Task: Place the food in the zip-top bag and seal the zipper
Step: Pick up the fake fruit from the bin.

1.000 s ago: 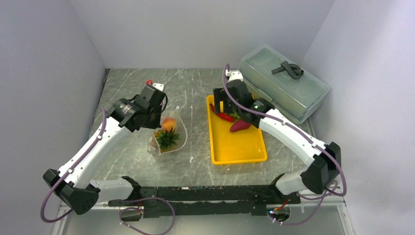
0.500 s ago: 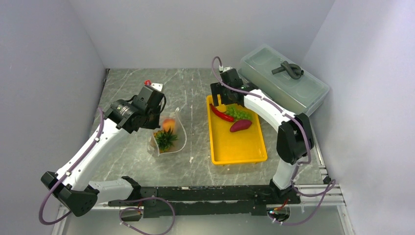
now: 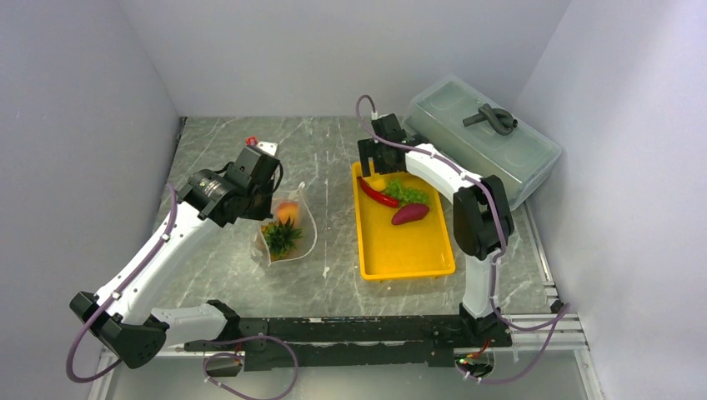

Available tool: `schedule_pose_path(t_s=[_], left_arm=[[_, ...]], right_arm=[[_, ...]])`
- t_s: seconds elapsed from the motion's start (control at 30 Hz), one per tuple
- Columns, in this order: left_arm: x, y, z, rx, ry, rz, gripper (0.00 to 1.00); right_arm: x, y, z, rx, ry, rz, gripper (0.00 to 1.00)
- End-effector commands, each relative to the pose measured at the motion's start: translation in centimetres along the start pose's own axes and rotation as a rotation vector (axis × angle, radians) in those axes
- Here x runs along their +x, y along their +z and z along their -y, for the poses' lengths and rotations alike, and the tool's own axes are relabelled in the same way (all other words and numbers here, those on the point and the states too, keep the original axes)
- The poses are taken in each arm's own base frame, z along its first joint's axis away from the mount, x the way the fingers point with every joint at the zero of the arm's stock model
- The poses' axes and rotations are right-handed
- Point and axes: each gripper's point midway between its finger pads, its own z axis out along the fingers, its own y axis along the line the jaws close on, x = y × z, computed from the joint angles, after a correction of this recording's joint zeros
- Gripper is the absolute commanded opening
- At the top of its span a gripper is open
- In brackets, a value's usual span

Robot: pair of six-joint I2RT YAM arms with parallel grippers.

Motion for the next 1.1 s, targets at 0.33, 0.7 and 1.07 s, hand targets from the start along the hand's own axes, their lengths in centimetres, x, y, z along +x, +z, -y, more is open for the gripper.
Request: schedule_pose_path(t_s=[0.33,0.7,1.07], left_arm=[[-0.8,-1.4,-0.2,0.012,-0.035,0.035,0.0],[-0.4,-1.3,-0.2,0.017,-0.047,0.028,0.0],[-0.3,-1.6,-0.3,0.019,-0.053,0.03,0.0]], right_arm=[[0.2,2.9,0.6,0.011,-0.014,-0.014,0.87],[0.5,3.6,0.5,0.003,-0.015,-0.02,0.81],[0.6,2.5,-0.1,-0.029,-0.015,-0.036,0.41]])
